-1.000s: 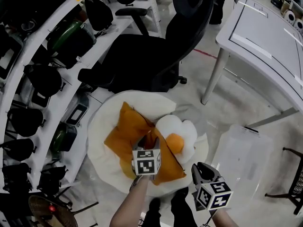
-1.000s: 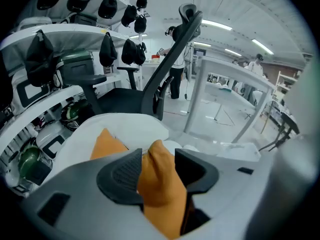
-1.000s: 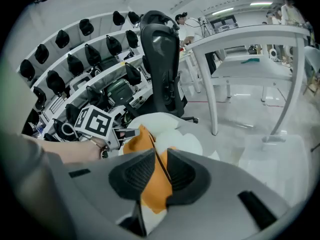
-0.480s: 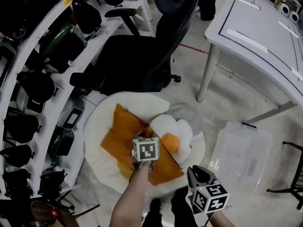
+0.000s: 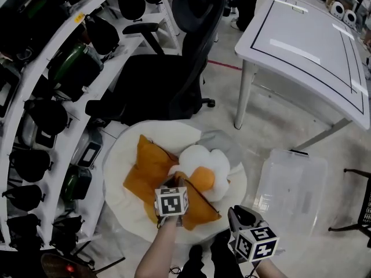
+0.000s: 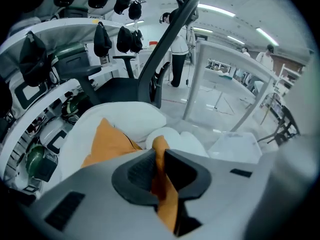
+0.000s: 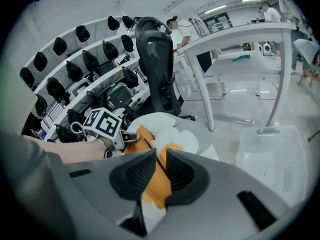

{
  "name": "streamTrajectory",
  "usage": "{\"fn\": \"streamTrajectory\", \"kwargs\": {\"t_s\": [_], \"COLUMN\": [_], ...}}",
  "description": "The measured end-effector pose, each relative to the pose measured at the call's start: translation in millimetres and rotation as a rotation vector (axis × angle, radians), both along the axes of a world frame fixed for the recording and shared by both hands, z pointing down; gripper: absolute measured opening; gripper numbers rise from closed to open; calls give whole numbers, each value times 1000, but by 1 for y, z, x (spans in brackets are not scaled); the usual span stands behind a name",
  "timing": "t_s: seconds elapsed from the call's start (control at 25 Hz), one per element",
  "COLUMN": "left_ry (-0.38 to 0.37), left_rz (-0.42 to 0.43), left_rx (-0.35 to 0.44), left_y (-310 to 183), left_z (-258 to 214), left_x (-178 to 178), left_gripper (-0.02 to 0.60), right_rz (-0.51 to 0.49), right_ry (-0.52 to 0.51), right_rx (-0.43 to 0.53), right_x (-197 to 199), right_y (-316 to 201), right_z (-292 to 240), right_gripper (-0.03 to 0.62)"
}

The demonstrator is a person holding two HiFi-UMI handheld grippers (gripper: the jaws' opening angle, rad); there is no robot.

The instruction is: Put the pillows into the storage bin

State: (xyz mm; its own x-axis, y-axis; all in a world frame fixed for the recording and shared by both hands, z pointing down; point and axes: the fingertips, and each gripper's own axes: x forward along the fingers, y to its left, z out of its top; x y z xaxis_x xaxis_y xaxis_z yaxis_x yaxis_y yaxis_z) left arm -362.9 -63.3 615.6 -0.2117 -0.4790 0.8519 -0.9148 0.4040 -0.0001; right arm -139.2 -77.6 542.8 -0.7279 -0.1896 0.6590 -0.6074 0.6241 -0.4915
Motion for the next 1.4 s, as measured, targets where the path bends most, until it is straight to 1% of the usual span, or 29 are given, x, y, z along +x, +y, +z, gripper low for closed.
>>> {"fn": "streamTrajectory", "kwargs": {"t_s": [0.08, 0.28, 0.48, 0.6, 0.8, 1.04, 1.24, 1.4], "left_ry": [-2, 21, 27, 26, 24, 1, -7, 11], "left_rz": [2, -1, 45, 94, 201, 366, 547, 675], "left_rx": [21, 80, 122, 151, 201, 267, 315, 351], "left_y": [10, 35, 59, 72, 91, 99, 91, 84], "left_z": [-8, -30, -53, -72, -105, -141, -168, -189], "left_x": [8, 30, 50, 63, 90, 131, 180, 231], "left_gripper": [52, 36, 32, 32, 31, 31, 31, 31], "right_rz": [25, 92, 151, 196, 285, 408, 547, 654], "right_ry": [-2, 0, -1, 2, 3, 10, 24, 44], "right_rx": [7, 12, 9, 11, 32, 42, 71, 62], "right_x": [6, 21, 38, 49, 70, 107, 154, 199], "right_y": [1, 14, 42, 60, 88, 121, 140, 160], "right_z": [-5, -19, -33, -41, -61, -69, -80, -82], "right_gripper": [60, 57, 54, 54, 54, 54, 54, 54]}}
